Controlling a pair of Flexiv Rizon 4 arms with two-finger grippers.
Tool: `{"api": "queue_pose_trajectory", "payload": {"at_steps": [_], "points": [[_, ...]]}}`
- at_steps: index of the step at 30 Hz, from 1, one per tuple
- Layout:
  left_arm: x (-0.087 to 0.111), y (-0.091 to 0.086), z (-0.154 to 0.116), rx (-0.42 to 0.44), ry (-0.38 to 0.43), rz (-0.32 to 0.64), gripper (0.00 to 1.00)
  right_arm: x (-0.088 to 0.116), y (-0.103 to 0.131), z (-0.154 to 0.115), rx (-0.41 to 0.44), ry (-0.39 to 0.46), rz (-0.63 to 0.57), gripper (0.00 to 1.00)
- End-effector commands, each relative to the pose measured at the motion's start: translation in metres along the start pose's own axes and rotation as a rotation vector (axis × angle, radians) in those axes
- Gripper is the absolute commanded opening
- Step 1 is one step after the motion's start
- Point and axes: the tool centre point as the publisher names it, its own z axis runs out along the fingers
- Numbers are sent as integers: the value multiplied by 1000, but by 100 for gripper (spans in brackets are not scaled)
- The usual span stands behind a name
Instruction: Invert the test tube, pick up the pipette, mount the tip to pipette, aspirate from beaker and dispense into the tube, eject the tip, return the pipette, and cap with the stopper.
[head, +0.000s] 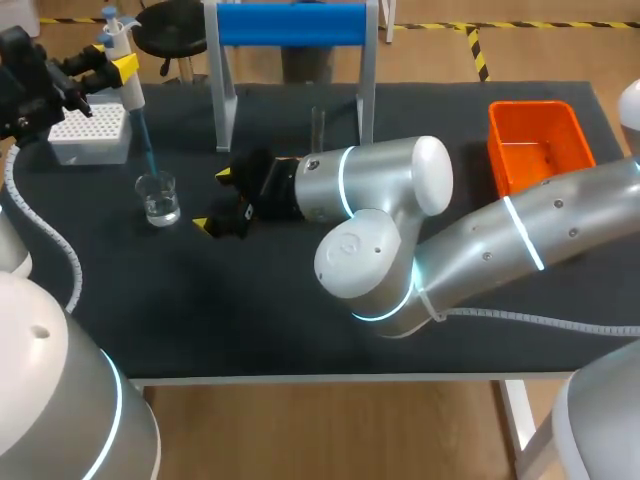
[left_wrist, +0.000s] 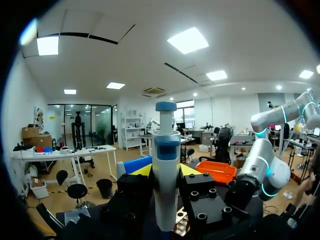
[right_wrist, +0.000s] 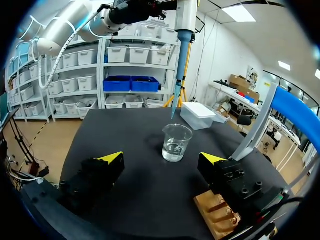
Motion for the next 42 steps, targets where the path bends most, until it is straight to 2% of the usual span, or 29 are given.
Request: {"api": "queue_pose_trajectory", "payload": {"at_steps": [1, 7, 27, 42], "points": [[1, 1, 1, 3, -4, 1, 0, 1, -1, 3, -6, -5, 1, 100], [1, 1, 1, 3, -4, 1, 0, 1, -1, 3, -6, -5, 1, 100], [-21, 43, 5, -1, -18, 0, 0, 1, -1, 3, -6, -5, 1, 100], [-29, 66, 6, 13, -33, 12, 0, 1, -1, 3, -6, -5, 1, 100]]}}
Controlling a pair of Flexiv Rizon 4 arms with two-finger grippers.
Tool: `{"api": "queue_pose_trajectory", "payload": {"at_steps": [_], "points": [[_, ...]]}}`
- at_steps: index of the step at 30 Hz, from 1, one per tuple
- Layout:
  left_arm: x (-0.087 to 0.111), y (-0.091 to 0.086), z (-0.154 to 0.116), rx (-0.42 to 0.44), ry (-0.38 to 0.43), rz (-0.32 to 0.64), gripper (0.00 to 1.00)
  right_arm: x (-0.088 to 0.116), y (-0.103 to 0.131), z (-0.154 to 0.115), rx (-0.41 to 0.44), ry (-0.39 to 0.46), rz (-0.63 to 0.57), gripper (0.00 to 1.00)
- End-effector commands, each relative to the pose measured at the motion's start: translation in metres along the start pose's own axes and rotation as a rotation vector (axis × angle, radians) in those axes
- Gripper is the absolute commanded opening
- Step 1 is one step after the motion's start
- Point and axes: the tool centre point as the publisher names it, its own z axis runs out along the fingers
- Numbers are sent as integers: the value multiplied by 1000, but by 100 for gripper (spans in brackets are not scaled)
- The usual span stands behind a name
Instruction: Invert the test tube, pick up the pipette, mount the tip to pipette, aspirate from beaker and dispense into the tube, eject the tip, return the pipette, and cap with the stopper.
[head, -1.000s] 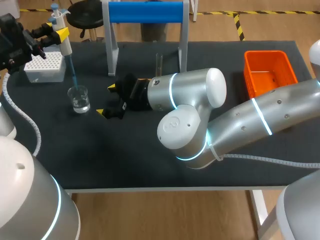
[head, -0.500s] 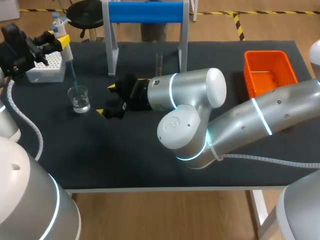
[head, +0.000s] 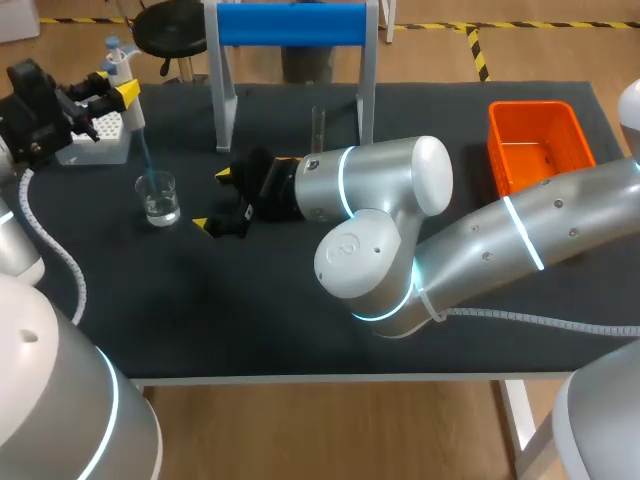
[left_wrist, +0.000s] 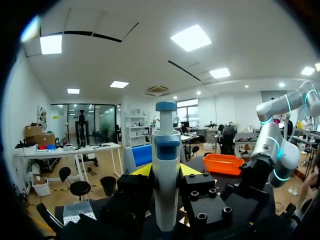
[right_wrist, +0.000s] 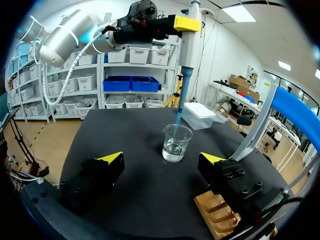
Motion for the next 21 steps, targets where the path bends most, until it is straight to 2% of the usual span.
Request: {"api": "queue_pose_trajectory", "payload": {"at_steps": [1, 21], "points": [[-1, 7, 2, 14, 0, 4, 0, 1, -1, 3, -6, -4, 1, 100], [-3, 31, 4, 15, -15, -10, 0, 1, -1, 3, -6, -4, 1, 100]]}}
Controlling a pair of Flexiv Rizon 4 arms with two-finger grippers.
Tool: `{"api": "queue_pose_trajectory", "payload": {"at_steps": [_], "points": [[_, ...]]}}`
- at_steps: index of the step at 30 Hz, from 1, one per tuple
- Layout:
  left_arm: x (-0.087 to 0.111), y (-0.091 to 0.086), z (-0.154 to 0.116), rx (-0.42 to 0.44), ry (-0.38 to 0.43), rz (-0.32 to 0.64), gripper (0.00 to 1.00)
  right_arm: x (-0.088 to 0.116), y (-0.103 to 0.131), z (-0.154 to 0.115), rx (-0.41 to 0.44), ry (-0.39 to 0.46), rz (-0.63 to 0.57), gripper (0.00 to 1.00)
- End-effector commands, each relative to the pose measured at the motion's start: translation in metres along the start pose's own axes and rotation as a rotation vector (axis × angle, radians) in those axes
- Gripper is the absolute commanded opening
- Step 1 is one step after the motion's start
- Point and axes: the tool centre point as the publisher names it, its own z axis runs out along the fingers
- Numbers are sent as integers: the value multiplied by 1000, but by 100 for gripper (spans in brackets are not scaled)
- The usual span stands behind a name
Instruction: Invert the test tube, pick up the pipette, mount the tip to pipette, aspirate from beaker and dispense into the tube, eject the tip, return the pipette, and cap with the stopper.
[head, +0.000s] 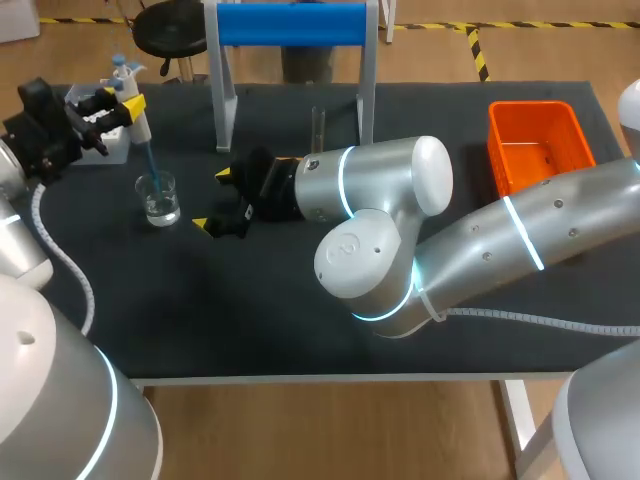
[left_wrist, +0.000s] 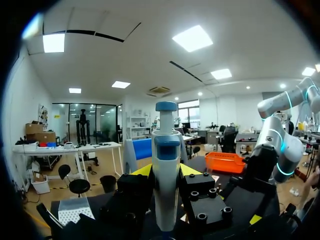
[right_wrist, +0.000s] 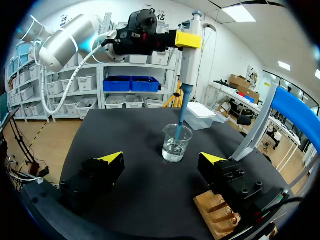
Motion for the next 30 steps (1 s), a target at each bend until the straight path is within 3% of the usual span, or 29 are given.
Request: {"api": "queue_pose_trajectory", "payload": {"at_steps": [1, 30], "points": [[0, 3, -1, 3, -5, 1, 0, 1, -1, 3, -6, -4, 1, 100], [0, 16, 0, -5, -16, -19, 0, 1, -1, 3, -6, -4, 1, 100]]}}
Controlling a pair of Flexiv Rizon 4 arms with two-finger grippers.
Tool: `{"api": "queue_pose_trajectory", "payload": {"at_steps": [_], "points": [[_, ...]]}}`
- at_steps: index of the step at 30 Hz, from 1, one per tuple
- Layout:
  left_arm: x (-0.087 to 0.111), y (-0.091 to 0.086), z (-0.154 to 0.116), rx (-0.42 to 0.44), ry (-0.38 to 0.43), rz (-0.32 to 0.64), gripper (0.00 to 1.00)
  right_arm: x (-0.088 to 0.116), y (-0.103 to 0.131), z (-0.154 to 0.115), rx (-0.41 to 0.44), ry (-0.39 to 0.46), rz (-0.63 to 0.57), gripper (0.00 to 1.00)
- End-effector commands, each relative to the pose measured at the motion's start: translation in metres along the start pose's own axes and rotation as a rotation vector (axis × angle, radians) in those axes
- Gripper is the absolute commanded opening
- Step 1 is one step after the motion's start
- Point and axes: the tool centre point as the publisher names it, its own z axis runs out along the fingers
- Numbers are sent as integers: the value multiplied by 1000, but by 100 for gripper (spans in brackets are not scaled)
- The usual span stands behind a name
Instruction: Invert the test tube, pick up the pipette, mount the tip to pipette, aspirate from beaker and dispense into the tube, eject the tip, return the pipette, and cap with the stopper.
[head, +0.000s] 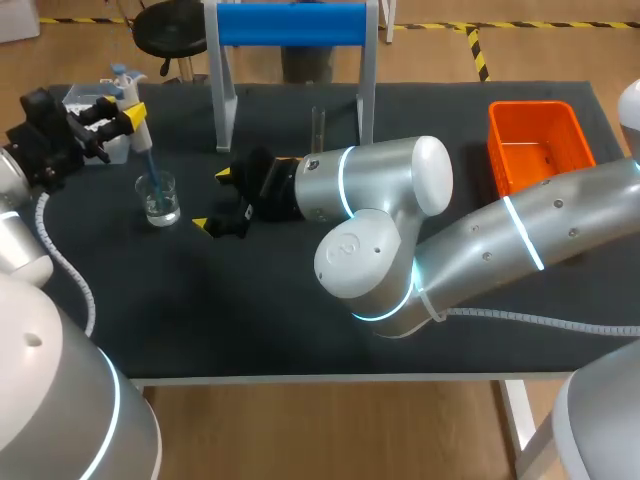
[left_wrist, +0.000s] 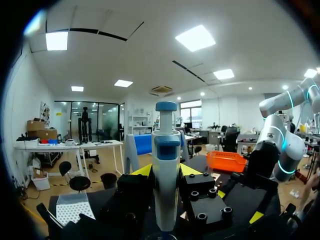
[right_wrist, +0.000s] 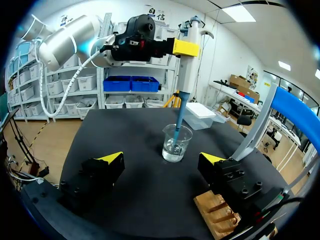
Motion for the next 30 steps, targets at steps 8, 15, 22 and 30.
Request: {"api": "queue_pose_trajectory", "payload": {"at_steps": [8, 15, 22, 30], "points": [[-1, 3, 0, -1, -5, -4, 0, 1, -1, 3, -6, -4, 1, 100], [-1, 3, 0, -1, -12, -8, 0, 1, -1, 3, -6, -4, 1, 100], [-1, 3, 0, -1, -12, -8, 0, 1, -1, 3, -6, -4, 1, 100], [-1, 3, 0, -1, -12, -8, 0, -1, 7, -4, -7, 27, -21, 100]]}}
